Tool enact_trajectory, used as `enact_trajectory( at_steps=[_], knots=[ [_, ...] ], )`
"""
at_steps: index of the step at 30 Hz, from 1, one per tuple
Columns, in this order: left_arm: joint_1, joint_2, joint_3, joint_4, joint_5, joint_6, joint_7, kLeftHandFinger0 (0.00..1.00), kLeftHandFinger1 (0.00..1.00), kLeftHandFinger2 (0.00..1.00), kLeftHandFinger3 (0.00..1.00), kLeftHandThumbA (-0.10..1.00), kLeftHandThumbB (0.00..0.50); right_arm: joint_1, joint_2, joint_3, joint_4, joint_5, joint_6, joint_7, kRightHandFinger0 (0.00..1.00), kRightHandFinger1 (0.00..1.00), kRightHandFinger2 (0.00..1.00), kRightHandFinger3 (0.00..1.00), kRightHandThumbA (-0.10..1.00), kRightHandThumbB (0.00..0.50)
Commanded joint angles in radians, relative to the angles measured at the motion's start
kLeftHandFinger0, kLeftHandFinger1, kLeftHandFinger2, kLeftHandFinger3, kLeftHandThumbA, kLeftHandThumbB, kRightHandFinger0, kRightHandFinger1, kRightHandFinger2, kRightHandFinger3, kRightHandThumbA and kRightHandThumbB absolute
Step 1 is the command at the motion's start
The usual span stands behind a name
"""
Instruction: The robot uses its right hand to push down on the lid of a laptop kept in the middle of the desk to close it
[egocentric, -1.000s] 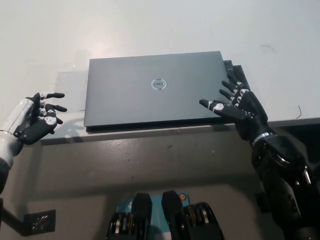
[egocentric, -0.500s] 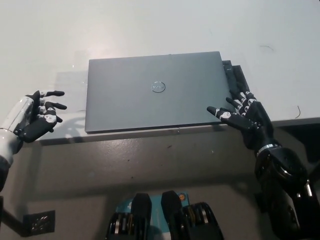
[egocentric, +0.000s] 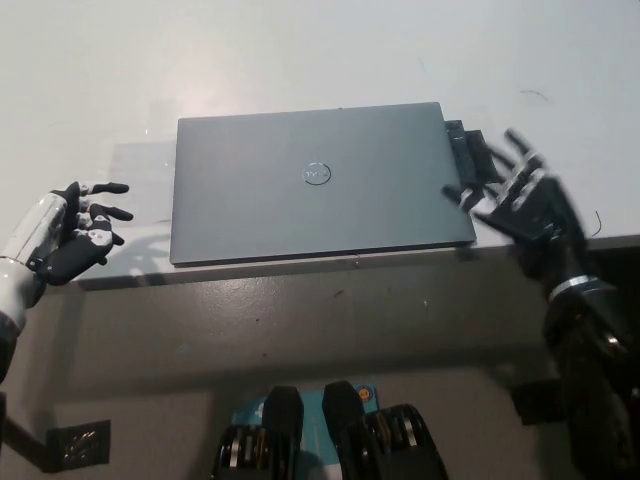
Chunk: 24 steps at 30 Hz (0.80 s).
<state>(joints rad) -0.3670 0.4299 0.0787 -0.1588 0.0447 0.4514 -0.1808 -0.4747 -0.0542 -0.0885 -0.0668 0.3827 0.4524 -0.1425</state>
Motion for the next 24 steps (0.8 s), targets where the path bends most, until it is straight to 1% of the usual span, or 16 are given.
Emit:
enact_trajectory(
  at_steps=[1,2,3,4,5,6,7,8,10,12,14,15,16,19,23,24],
  knots=[
    [-0.004,0.031,0.022,-0.025,-0.002,0.019,-0.002,0.32,0.46,0.59,0.72,0.01,0.013,0.010,-0.055,-0.042,-0.142,0.070,0.018,-0.016,0.94,0.89,0.89,1.00,1.00,0.250],
    [-0.002,0.033,0.021,-0.027,0.002,0.019,-0.004,0.34,0.47,0.60,0.73,0.02,0.010,0.025,-0.069,-0.051,-0.168,0.084,0.018,-0.027,0.93,0.88,0.89,1.00,1.00,0.260],
    [-0.001,0.032,0.021,-0.027,0.001,0.019,-0.003,0.36,0.48,0.60,0.73,0.02,0.008,0.038,-0.080,-0.056,-0.183,0.088,0.018,-0.030,0.93,0.90,0.90,1.00,1.00,0.236],
    [0.003,0.029,0.022,-0.028,0.001,0.018,0.000,0.37,0.47,0.59,0.72,0.01,0.012,0.073,-0.101,-0.065,-0.219,0.103,0.018,-0.033,0.96,0.93,0.95,1.00,1.00,0.229],
    [0.006,0.027,0.024,-0.029,0.000,0.018,0.002,0.37,0.47,0.59,0.72,0.00,0.012,0.078,-0.108,-0.062,-0.226,0.111,0.018,-0.036,0.96,0.93,0.95,1.00,1.00,0.229],
    [0.007,0.027,0.025,-0.029,-0.001,0.018,0.002,0.38,0.47,0.59,0.72,-0.01,0.004,0.092,-0.117,-0.066,-0.235,0.114,0.018,-0.027,0.99,0.96,0.98,1.00,1.00,0.241],
    [0.009,0.027,0.026,-0.030,-0.002,0.017,0.002,0.38,0.47,0.59,0.73,-0.02,0.006,0.109,-0.128,-0.072,-0.245,0.117,0.018,-0.016,1.00,0.98,0.99,1.00,1.00,0.243],
    [0.010,0.027,0.025,-0.029,0.002,0.016,0.004,0.38,0.47,0.59,0.72,-0.02,0.008,0.124,-0.135,-0.076,-0.255,0.121,0.018,-0.024,1.00,0.97,0.98,1.00,1.00,0.250],
    [0.010,0.024,0.025,-0.027,0.005,0.015,0.008,0.38,0.47,0.59,0.72,-0.01,0.014,0.143,-0.137,-0.082,-0.267,0.125,0.018,-0.049,0.97,0.92,0.93,1.00,1.00,0.244],
    [0.012,0.023,0.028,-0.030,-0.003,0.014,0.006,0.39,0.48,0.60,0.73,-0.02,0.009,0.176,-0.135,-0.098,-0.279,0.120,0.018,-0.033,0.97,0.93,0.94,1.00,1.00,0.254],
    [0.015,0.023,0.029,-0.032,-0.005,0.017,0.004,0.40,0.49,0.61,0.74,-0.02,0.006,0.260,-0.121,-0.131,-0.285,0.109,0.004,0.003,1.00,0.96,0.96,1.00,1.00,0.246],
    [0.016,0.021,0.031,-0.030,-0.005,0.004,0.008,0.39,0.48,0.60,0.73,-0.04,0.007,0.283,-0.113,-0.142,-0.281,0.114,-0.001,0.004,1.00,0.96,0.96,1.00,1.00,0.243],
    [0.016,0.019,0.033,-0.029,-0.008,0.007,0.008,0.39,0.48,0.61,0.73,-0.04,0.010,0.297,-0.106,-0.148,-0.283,0.110,0.006,-0.004,1.00,0.95,0.94,1.00,1.00,0.235],
    [0.017,0.016,0.037,-0.025,-0.012,0.006,0.007,0.39,0.48,0.60,0.72,-0.03,0.016,0.339,-0.093,-0.153,-0.276,0.096,-0.010,0.001,1.00,0.95,0.95,1.00,1.00,0.217],
    [0.018,0.017,0.032,-0.020,0.002,0.003,0.010,0.37,0.46,0.58,0.71,0.00,0.022,0.389,-0.082,-0.164,-0.246,0.090,-0.053,0.022,0.97,0.92,0.92,1.00,1.00,0.207],
    [0.021,0.015,0.034,-0.022,0.001,0.002,0.011,0.36,0.46,0.58,0.71,0.00,0.020,0.398,-0.081,-0.164,-0.238,0.085,-0.066,0.029,0.97,0.92,0.92,1.00,1.00,0.219]
  ],
)
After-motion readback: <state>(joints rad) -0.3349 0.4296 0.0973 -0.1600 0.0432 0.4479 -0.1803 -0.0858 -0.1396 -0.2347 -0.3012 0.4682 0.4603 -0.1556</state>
